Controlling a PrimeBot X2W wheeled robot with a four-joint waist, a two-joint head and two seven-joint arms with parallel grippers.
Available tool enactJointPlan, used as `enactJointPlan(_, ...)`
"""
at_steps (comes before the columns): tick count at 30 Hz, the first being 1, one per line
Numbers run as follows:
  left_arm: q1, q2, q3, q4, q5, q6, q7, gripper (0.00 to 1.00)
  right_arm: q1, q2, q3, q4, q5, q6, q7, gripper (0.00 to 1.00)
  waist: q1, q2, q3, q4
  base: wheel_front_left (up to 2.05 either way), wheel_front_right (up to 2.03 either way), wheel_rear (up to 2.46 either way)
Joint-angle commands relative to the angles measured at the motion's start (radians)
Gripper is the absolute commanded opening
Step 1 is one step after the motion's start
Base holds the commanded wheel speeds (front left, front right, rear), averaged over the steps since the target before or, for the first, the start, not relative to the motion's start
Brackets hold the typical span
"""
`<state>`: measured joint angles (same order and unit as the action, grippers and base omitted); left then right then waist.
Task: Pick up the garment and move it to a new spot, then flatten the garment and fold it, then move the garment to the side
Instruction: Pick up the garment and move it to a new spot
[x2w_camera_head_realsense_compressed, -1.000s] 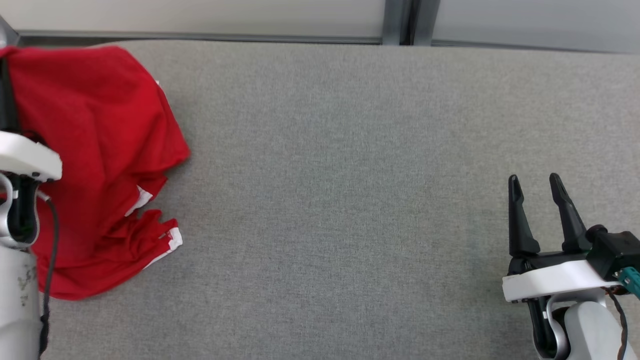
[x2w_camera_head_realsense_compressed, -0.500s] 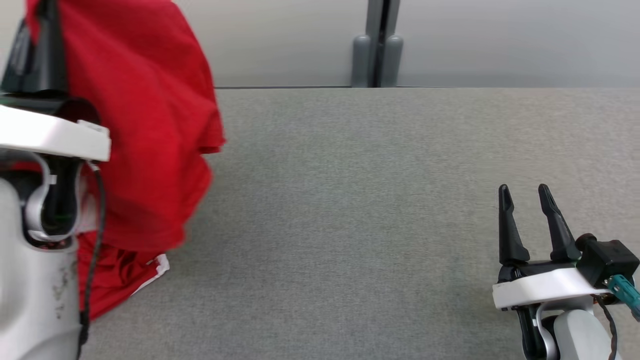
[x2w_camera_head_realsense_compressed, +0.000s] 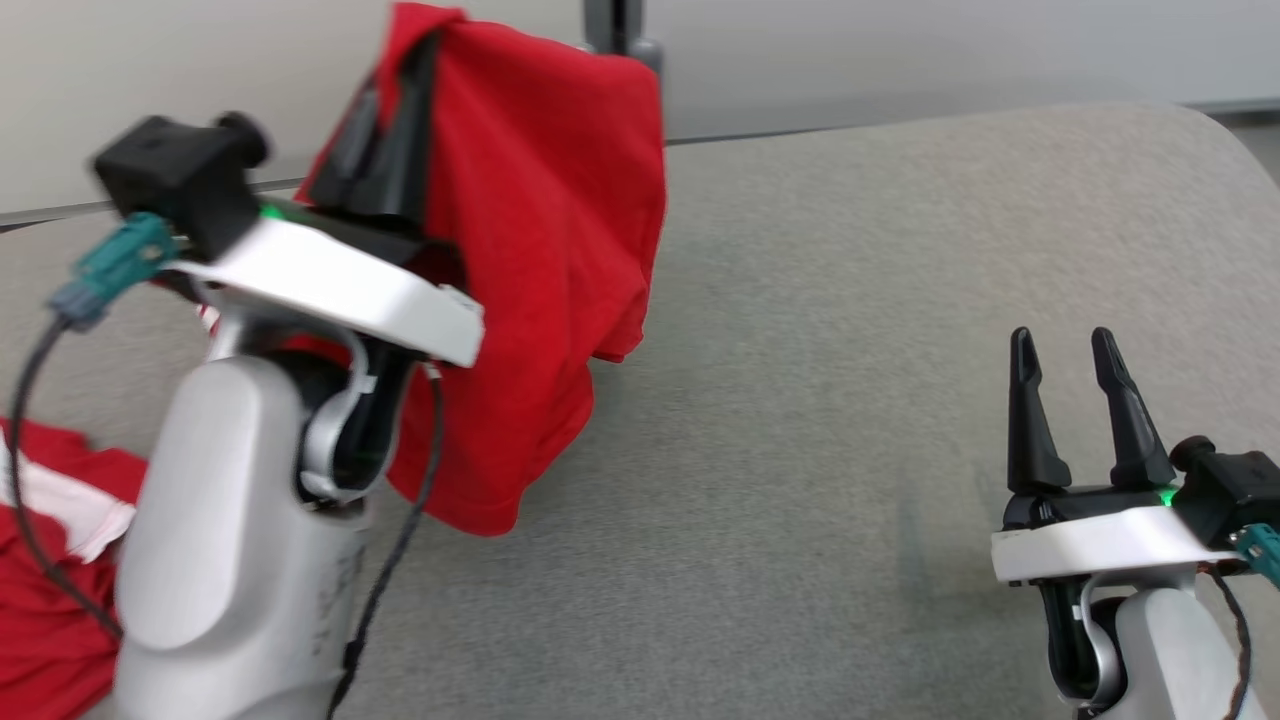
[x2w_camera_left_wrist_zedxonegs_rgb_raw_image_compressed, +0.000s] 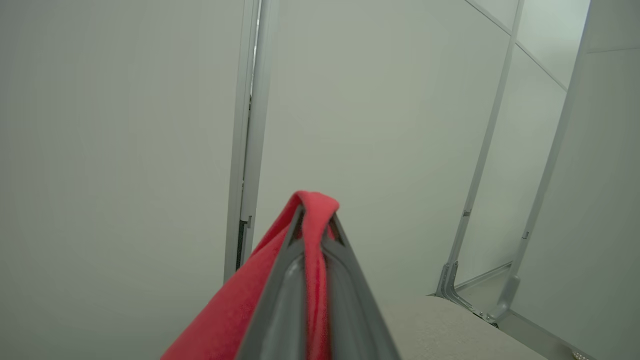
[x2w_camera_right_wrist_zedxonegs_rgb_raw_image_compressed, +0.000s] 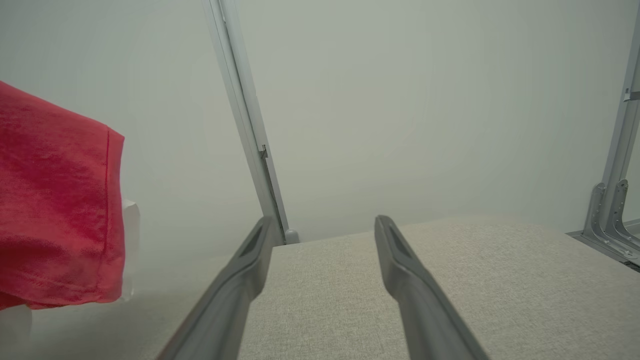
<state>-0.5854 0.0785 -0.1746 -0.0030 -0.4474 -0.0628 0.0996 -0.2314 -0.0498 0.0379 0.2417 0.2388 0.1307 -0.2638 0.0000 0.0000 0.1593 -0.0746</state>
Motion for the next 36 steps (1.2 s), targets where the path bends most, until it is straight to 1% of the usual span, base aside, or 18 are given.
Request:
enactJointPlan(1, -0.046, -0.01, -0.032, 0.027, 0.002, 0.011, -0.013, 0.0, -0.016, -0.002, -0.006, -0.009, 0.011, 0.0, -0.001, 1.0, 0.0, 0.0, 0.041, -0.062, 0.0, 0.0, 0.0)
enactJointPlan(5, -0.114, -0.02, -0.122, 0.129, 0.04, 0.033, -0.032, 0.0, -0.031, -0.002, 0.01, -0.012, 0.036, 0.0, -0.001, 1.0, 0.0, 0.0, 0.069, -0.134, 0.0, 0.0, 0.0)
enactJointPlan(6, -0.114, -0.02, -0.122, 0.129, 0.04, 0.033, -0.032, 0.0, -0.031, -0.002, 0.01, -0.012, 0.036, 0.0, -0.001, 1.0, 0.0, 0.0, 0.069, -0.134, 0.0, 0.0, 0.0)
enactJointPlan(8, -0.138, -0.024, -0.168, 0.188, 0.053, 0.043, -0.046, 0.0, -0.039, -0.001, 0.02, -0.016, 0.052, 0.0, -0.001, 1.0, 0.0, 0.0, 0.083, -0.172, 0.0, 0.0, 0.0)
enactJointPlan(11, -0.156, -0.027, -0.242, 0.269, 0.006, 0.056, -0.082, 0.0, -0.045, -0.001, 0.031, -0.014, 0.071, 0.0, -0.001, 1.0, 0.0, 0.0, 0.1, -0.224, 0.0, 0.0, 0.0)
enactJointPlan(12, -0.159, -0.027, -0.274, 0.29, -0.016, 0.063, -0.096, 0.05, -0.047, -0.002, 0.033, -0.014, 0.077, 0.0, -0.001, 1.0, 0.0, 0.0, 0.104, -0.238, 0.0, 0.0, 0.0)
enactJointPlan(13, -0.16, -0.026, -0.307, 0.311, -0.034, 0.074, -0.11, 0.6, -0.047, -0.002, 0.034, -0.013, 0.082, 0.0, -0.001, 1.0, 0.0, 0.0, 0.108, -0.25, 0.0, 0.0, 0.0)
enactJointPlan(14, -0.162, -0.025, -0.341, 0.332, -0.053, 0.084, -0.124, 1.0, -0.047, -0.002, 0.035, -0.013, 0.086, 0.0, -0.001, 1.0, 0.0, 0.0, 0.111, -0.258, 0.0, 0.0, 0.0)
enactJointPlan(18, -0.169, -0.025, -0.448, 0.395, -0.114, 0.11, -0.182, 1.0, -0.04, -0.001, 0.029, -0.015, 0.088, 0.0, -0.001, 1.0, 0.0, 0.0, 0.113, -0.268, 0.0, 0.0, 0.0)
enactJointPlan(22, -0.183, -0.025, -0.475, 0.433, -0.176, 0.136, -0.263, 1.0, -0.027, -0.001, 0.017, -0.016, 0.067, 0.0, -0.001, 1.0, 0.0, 0.0, 0.099, -0.234, 0.0, 0.0, 0.0)
enactJointPlan(25, -0.192, -0.025, -0.44, 0.453, -0.203, 0.151, -0.319, 1.0, -0.016, -0.002, 0.01, -0.02, 0.044, 0.0, -0.001, 1.0, 0.0, 0.0, 0.078, -0.184, 0.0, 0.0, 0.0)
enactJointPlan(28, -0.177, 0.001, -0.39, 0.457, -0.2, 0.156, -0.35, 1.0, -0.006, -0.002, 0.005, -0.02, 0.021, 0.0, -0.001, 1.0, 0.0, 0.0, 0.051, -0.126, 0.0, 0.0, 0.0)
enactJointPlan(32, -0.108, 0.059, -0.327, 0.437, -0.185, 0.154, -0.364, 1.0, 0.013, -0.002, 0.004, -0.017, -0.008, 0.0, -0.001, 1.0, 0.0, 0.0, 0.011, -0.046, 0.0, 0.0, 0.0)
enactJointPlan(36, 0.001, 0.081, -0.276, 0.384, -0.16, 0.158, -0.365, 1.0, 0.036, -0.003, 0.004, -0.015, -0.029, 0.0, -0.001, 1.0, 0.0, 0.0, -0.024, 0.033, 0.0, 0.0, 0.0)
